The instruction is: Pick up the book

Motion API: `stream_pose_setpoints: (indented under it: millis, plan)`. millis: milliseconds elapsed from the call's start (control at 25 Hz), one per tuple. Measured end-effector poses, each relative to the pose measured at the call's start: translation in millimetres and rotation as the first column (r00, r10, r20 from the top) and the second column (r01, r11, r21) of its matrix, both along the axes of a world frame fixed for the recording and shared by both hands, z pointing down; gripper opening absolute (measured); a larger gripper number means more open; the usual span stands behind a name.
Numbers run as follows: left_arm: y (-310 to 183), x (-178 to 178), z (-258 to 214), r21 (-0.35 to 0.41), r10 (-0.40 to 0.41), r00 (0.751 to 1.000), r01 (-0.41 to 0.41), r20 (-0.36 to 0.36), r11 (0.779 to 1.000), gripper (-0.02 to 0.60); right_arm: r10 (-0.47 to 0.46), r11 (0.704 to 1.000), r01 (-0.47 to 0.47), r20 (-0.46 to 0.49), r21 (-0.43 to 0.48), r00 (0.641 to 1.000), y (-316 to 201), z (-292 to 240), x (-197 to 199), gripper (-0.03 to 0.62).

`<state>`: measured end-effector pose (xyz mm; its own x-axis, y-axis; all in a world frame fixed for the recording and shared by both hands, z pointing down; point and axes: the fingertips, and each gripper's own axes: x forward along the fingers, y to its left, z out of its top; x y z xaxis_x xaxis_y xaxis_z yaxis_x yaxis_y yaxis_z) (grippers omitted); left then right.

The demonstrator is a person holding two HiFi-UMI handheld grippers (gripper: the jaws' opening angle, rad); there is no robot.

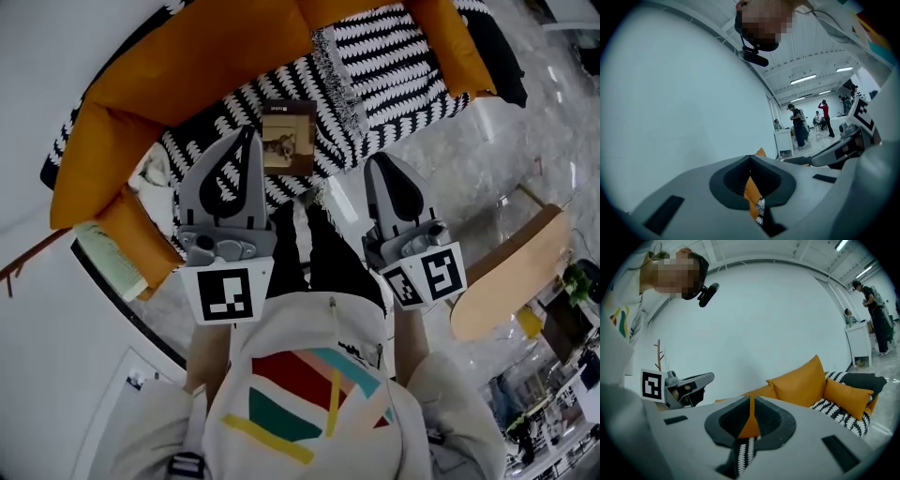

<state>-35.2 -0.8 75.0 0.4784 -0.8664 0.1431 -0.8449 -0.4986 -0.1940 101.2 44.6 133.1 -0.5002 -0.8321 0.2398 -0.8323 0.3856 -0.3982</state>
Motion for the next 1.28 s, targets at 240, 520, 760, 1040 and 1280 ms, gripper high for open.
stream_pose_setpoints:
  millis: [240, 520, 760, 1040, 1280]
  plan:
    - [-15.8, -4.2, 71.4, -0.017, 0.017, 1.000, -0.017, -0.013, 1.000, -0.005, -0.001, 1.000, -0.001, 0.071, 0.024, 0.997, -15.1, 62.2, -14.6, 0.327]
    - [-29.6, -7.0, 202.0, -0.002, 0.025, 1.000, -0.025, 0.009, 1.000, -0.005, -0.075, 0.982, 0.100, 0.156, -0.161, 0.985, -0.4, 219.0, -51.3, 0.326]
    - [-3.4, -7.6, 289.1, -0.046, 0.086, 0.996, -0.084, 0.039, 0.995, -0.005, -0.069, 0.913, 0.162, 0.251, -0.374, 0.966, 36.8, 359.2, -70.8, 0.327]
    - [8.5, -22.7, 330.3, -0.107, 0.072, 0.996, -0.066, 0.055, 0.992, -0.005, 0.003, 0.805, 0.205, 0.348, -0.557, 0.937, 65.5, 451.9, -66.2, 0.327]
    - [-3.6, -30.0, 335.5, -0.105, 0.058, 0.995, -0.049, 0.081, 0.993, -0.005, -0.007, 0.735, 0.290, 0.420, -0.613, 0.907, 69.5, 479.0, -80.9, 0.327]
